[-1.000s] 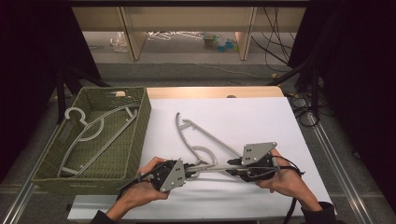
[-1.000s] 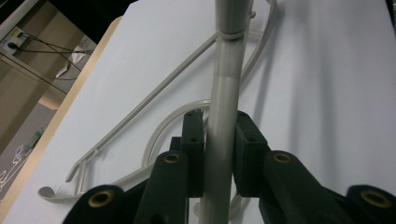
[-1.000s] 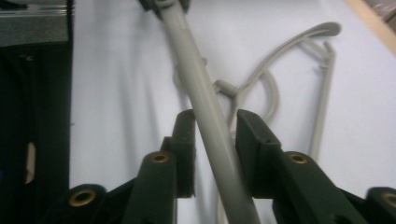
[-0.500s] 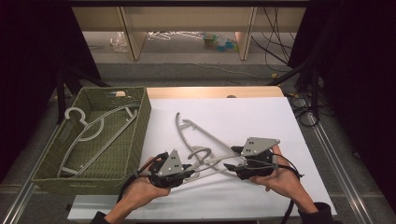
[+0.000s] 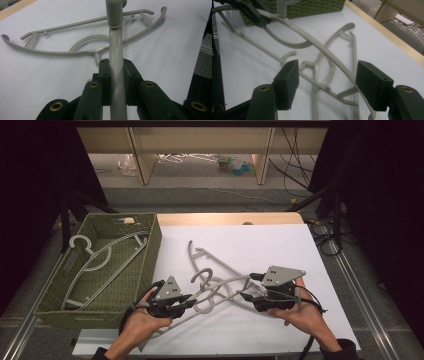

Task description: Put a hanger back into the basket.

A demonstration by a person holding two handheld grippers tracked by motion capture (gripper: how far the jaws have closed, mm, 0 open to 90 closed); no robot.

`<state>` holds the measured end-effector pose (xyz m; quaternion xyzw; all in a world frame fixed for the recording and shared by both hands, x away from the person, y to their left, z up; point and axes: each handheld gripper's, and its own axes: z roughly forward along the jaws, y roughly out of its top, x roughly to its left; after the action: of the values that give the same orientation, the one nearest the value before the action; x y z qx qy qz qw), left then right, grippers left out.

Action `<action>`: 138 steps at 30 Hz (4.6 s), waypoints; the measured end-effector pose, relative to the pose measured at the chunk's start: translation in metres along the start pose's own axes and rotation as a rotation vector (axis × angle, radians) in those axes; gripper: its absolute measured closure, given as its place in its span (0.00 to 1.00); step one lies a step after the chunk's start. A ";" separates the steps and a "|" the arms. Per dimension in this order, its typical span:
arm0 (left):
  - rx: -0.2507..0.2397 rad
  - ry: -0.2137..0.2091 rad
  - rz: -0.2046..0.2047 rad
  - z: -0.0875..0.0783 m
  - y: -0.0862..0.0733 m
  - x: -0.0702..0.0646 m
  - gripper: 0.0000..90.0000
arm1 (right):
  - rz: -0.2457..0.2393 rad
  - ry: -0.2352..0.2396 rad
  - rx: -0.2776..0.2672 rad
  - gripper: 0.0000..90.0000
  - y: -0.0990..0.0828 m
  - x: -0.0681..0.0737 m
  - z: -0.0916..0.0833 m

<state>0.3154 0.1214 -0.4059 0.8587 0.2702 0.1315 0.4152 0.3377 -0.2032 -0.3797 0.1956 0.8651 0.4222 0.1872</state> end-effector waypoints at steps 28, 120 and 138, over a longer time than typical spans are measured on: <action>-0.219 0.062 -0.142 -0.098 0.033 0.033 0.88 | 0.067 0.066 0.022 0.33 -0.028 0.011 0.005; 0.215 0.472 -0.275 -0.121 -0.062 0.237 0.84 | 0.075 0.072 0.013 0.29 -0.031 0.010 0.009; 0.318 0.542 -0.343 -0.118 -0.086 0.248 0.82 | 0.084 0.073 0.017 0.29 -0.032 0.009 0.010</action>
<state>0.4352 0.3835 -0.4001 0.7884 0.5280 0.2392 0.2058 0.3294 -0.2100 -0.4125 0.2178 0.8660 0.4290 0.1359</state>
